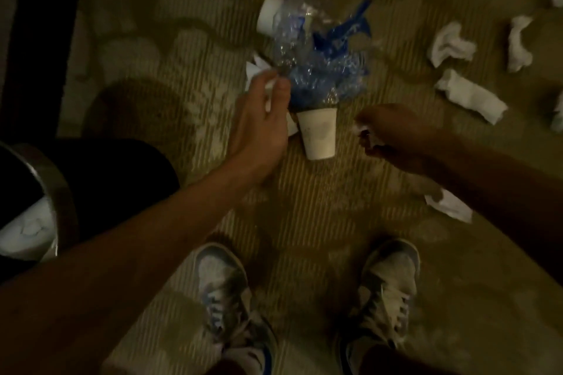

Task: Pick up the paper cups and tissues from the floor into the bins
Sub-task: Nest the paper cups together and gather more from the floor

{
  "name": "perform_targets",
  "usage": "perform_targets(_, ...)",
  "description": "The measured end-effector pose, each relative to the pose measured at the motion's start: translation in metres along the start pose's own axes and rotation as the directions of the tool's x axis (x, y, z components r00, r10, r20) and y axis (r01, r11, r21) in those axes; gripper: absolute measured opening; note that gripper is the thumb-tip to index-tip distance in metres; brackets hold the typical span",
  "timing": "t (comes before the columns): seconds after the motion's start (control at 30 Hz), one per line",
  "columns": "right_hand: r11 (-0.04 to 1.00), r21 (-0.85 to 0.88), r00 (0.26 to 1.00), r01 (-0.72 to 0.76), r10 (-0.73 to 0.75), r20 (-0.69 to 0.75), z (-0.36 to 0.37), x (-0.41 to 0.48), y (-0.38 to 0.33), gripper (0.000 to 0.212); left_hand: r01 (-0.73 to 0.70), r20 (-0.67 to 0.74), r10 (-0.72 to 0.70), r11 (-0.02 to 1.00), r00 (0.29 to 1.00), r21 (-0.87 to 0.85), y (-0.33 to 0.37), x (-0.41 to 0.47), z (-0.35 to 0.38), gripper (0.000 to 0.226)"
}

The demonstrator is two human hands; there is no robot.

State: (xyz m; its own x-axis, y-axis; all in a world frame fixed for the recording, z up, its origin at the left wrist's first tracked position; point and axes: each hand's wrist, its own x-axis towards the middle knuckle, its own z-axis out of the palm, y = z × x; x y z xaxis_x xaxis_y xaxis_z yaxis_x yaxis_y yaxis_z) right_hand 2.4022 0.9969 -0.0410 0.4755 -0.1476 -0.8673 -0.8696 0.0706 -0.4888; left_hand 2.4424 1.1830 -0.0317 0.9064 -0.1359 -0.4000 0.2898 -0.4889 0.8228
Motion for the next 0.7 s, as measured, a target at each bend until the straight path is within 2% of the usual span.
perform_targets(0.1, 0.991, 0.033, 0.987, 0.127, -0.123, -0.107, -0.012, 0.027, -0.006, 0.022, -0.226, 0.026, 0.226, 0.949, 0.974, 0.221, 0.005, 0.047, -0.003, 0.057)
perform_targets(0.17, 0.977, 0.085, 0.968, 0.197, -0.18, -0.172, -0.019, 0.045, -0.011, 0.021, -0.446, 0.095, 0.446, 0.811, 0.89, 0.379, 0.014, 0.076, -0.002, 0.067)
perform_targets(0.2, 0.966, 0.142, 0.962, 0.216, -0.186, -0.197, -0.022, 0.052, -0.013, 0.02, -0.55, 0.185, 0.529, 0.704, 0.828, 0.449, 0.017, 0.089, -0.001, 0.074)
perform_targets(0.27, 0.919, 0.306, 0.965, 0.248, -0.205, -0.166, -0.026, 0.064, -0.015, 0.026, -0.695, 0.419, 0.565, 0.474, 0.711, 0.541, 0.02, 0.108, 0.006, 0.084)
perform_targets(0.33, 0.851, 0.475, 0.971, 0.225, -0.236, -0.036, -0.026, 0.07, -0.017, 0.04, -0.768, 0.604, 0.492, 0.262, 0.627, 0.585, 0.016, 0.117, 0.016, 0.083)
perform_targets(0.37, 0.82, 0.541, 0.968, 0.187, -0.248, 0.042, -0.026, 0.072, -0.017, 0.046, -0.787, 0.651, 0.467, 0.19, 0.598, 0.587, 0.012, 0.119, 0.021, 0.081)
perform_targets(0.4, 0.799, 0.582, 0.959, 0.153, -0.261, 0.107, -0.025, 0.074, -0.017, 0.052, -0.798, 0.67, 0.462, 0.16, 0.581, 0.581, 0.008, 0.12, 0.026, 0.078)
perform_targets(0.47, 0.804, 0.579, 0.95, 0.14, -0.274, 0.15, -0.023, 0.081, -0.015, 0.06, -0.797, 0.66, 0.47, 0.185, 0.586, 0.575, -0.003, 0.121, 0.036, 0.077)
perform_targets(0.6, 0.848, 0.487, 0.968, 0.209, -0.249, 0.017, -0.011, 0.091, -0.009, 0.064, -0.776, 0.654, 0.437, 0.201, 0.617, 0.598, -0.021, 0.129, 0.05, 0.086)
perform_targets(0.7, 0.853, 0.479, 0.975, 0.205, -0.218, -0.03, -0.003, 0.09, 0.004, 0.055, -0.712, 0.601, 0.385, 0.316, 0.701, 0.628, -0.023, 0.136, 0.052, 0.098)
